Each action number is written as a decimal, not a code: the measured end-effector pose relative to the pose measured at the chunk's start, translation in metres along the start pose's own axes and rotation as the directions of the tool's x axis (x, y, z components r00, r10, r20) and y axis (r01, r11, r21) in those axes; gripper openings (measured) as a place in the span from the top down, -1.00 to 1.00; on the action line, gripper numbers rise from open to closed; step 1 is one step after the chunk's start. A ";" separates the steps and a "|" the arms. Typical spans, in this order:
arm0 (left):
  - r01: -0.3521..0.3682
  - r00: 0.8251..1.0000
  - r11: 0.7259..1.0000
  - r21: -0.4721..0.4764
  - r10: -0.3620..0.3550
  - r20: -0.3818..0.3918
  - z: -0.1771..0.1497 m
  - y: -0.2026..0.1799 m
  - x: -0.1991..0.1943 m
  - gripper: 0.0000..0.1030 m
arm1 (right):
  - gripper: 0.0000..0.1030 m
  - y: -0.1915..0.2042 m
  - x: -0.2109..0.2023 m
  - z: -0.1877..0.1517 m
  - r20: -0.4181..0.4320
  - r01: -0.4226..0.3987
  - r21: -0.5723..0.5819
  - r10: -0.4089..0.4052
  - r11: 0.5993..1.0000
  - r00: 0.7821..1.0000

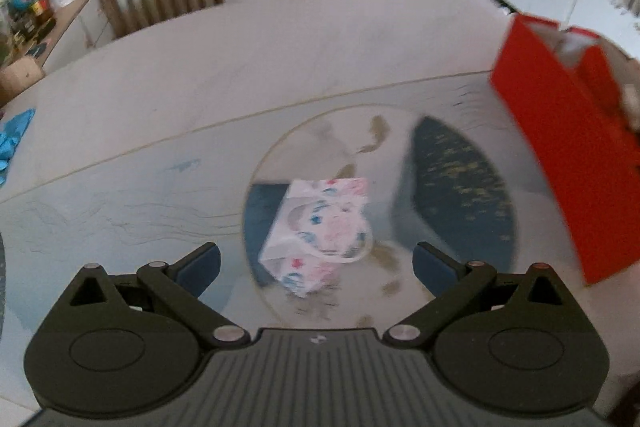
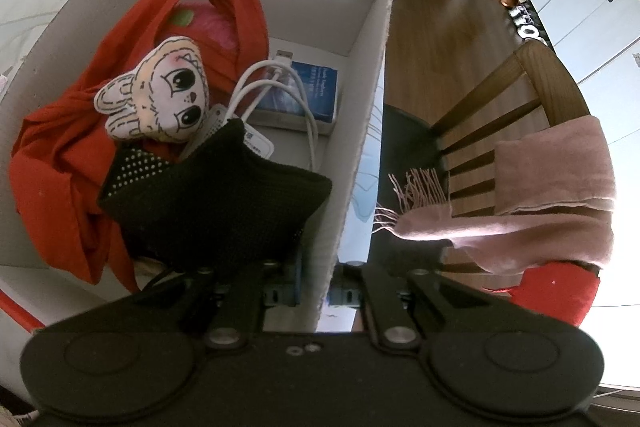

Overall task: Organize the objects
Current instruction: 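Move the left tool back to the white printed mask pouch, then grasp the white printed mask pouch with the left tool, then carry the mask pouch over the box with the left tool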

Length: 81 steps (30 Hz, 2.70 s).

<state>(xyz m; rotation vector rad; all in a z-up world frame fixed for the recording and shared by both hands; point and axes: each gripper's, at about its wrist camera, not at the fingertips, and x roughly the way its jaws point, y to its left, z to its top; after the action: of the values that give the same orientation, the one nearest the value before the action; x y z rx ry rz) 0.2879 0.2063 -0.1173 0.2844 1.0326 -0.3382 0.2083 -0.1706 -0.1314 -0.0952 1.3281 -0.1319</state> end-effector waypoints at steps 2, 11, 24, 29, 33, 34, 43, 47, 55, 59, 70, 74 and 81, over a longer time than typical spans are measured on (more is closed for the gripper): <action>-0.012 1.000 1.000 -0.004 0.012 -0.019 0.004 0.006 0.013 -0.98 | 0.84 0.000 0.000 0.000 -0.001 0.001 0.000 -0.001 1.000 1.000; -0.026 0.997 0.998 -0.052 0.022 -0.079 0.018 0.021 0.046 -0.61 | 0.83 0.000 0.001 0.000 -0.003 0.000 0.007 0.000 1.000 1.000; -0.021 0.991 0.997 -0.072 0.011 -0.135 0.017 0.022 0.064 0.37 | 0.83 -0.001 0.001 0.000 -0.005 0.002 0.007 -0.002 1.000 1.000; -0.025 0.992 0.998 -0.061 0.017 -0.127 0.016 0.016 0.062 0.82 | 0.83 0.000 0.001 0.000 -0.004 0.002 0.008 -0.002 1.000 1.000; -0.055 0.991 0.998 -0.033 0.050 -0.123 0.015 0.009 0.056 0.94 | 0.83 -0.001 0.001 -0.001 -0.003 -0.002 0.011 0.002 1.000 1.000; -0.051 0.991 0.998 -0.036 0.047 -0.121 0.016 0.009 0.053 0.94 | 0.83 -0.001 0.001 -0.001 -0.002 0.000 0.009 0.000 1.000 1.000; 0.032 0.997 0.999 -0.027 -0.034 -0.065 0.022 -0.002 0.001 0.95 | 0.83 -0.001 0.000 -0.002 0.003 -0.002 0.006 0.002 1.000 1.000; 0.077 0.997 0.997 -0.003 -0.077 -0.008 0.031 -0.014 -0.033 0.95 | 0.83 -0.001 0.000 -0.002 0.006 -0.004 0.006 0.003 1.000 1.000; 0.139 0.985 0.988 0.061 -0.145 0.096 0.054 -0.046 -0.083 0.95 | 0.84 0.000 -0.001 -0.004 0.014 -0.005 -0.001 0.005 1.000 1.000; 0.175 0.972 0.977 0.125 -0.192 0.135 0.070 -0.071 -0.105 0.95 | 0.84 0.001 -0.001 -0.005 0.017 -0.006 -0.004 0.006 1.000 1.000; 0.288 0.924 0.898 0.333 -0.352 0.150 0.107 -0.162 -0.132 0.94 | 0.84 0.003 -0.002 -0.003 0.016 -0.006 -0.013 0.006 1.000 1.000; 0.327 0.907 0.855 0.402 -0.404 0.120 0.111 -0.199 -0.125 0.94 | 0.84 0.002 -0.002 -0.003 0.018 -0.005 -0.015 0.006 1.000 1.000; 0.390 0.884 0.798 0.459 -0.464 0.055 0.108 -0.247 -0.108 0.94 | 0.83 0.003 -0.002 -0.003 0.019 -0.003 -0.018 0.004 1.000 1.000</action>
<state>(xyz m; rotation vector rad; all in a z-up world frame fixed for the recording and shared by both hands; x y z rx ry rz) 0.2224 -0.0459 0.0112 0.4165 0.8395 -1.0032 0.2047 -0.1676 -0.1309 -0.1091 1.3108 -0.1160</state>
